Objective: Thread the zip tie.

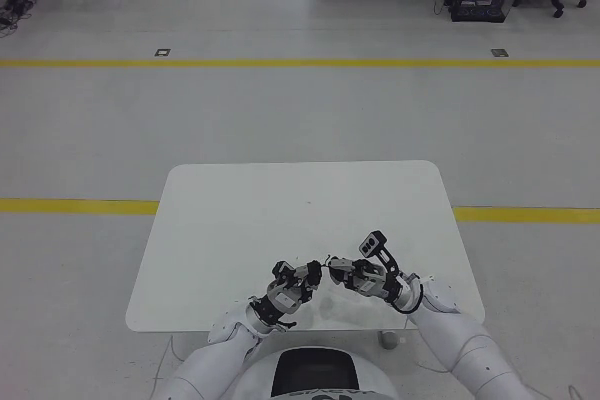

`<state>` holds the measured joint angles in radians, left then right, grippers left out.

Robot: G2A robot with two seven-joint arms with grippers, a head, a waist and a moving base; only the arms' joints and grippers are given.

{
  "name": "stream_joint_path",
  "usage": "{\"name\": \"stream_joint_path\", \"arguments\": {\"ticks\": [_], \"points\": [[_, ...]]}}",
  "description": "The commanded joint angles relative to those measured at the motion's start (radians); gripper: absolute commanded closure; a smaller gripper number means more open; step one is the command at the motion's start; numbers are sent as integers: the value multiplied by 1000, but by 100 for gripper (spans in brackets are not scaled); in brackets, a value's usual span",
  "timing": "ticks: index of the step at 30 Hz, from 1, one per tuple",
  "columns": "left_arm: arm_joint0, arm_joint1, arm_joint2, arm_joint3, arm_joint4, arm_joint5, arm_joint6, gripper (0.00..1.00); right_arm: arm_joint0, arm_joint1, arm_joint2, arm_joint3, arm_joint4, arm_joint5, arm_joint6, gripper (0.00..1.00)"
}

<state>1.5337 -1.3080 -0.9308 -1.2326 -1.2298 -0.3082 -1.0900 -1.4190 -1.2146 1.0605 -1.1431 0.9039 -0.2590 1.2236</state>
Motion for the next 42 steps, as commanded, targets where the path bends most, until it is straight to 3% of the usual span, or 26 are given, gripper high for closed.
{"name": "stream_joint_path", "arguments": {"ticks": [1, 42], "points": [[0, 0, 0, 1, 0, 0, 0, 100, 2, -1, -1, 4, -1, 1, -1, 100], [-2, -1, 1, 0, 0, 8, 2, 100, 24, -13, -6, 60, -23, 19, -6, 100]]}}
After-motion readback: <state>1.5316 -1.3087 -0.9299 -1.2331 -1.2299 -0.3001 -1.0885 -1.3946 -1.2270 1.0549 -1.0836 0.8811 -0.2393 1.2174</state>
